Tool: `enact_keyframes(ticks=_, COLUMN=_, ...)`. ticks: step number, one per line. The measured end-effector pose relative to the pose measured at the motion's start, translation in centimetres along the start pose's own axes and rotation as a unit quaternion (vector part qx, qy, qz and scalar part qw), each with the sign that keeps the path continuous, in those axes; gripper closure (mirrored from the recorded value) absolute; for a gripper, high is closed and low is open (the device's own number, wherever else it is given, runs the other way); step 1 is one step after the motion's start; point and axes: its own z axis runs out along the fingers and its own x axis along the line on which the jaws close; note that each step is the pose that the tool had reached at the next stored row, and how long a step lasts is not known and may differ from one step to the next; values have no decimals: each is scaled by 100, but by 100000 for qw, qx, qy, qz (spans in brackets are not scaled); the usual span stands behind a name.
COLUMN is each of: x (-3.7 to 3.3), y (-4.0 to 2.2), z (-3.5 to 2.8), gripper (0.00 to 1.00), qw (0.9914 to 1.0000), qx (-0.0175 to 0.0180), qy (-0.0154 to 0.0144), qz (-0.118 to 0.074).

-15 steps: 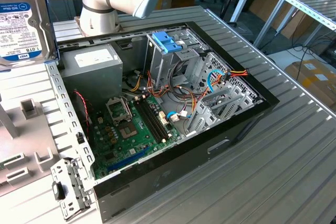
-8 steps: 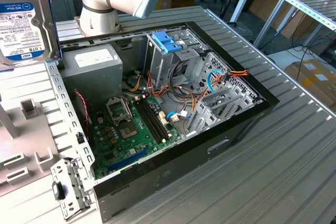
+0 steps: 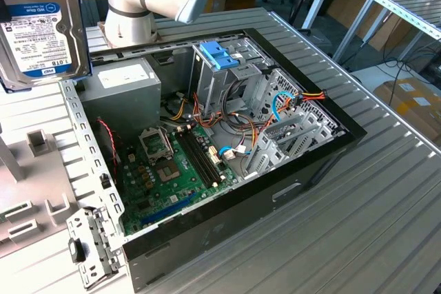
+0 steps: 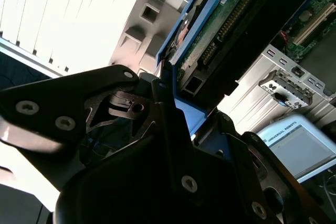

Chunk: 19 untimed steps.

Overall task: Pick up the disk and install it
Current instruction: 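Pick up the disk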

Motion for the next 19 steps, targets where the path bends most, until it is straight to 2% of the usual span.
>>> enact_keyframes(ticks=19, x=2, y=-117, z=2, gripper=63, qw=100000, qx=-5, qy=4, qz=1)
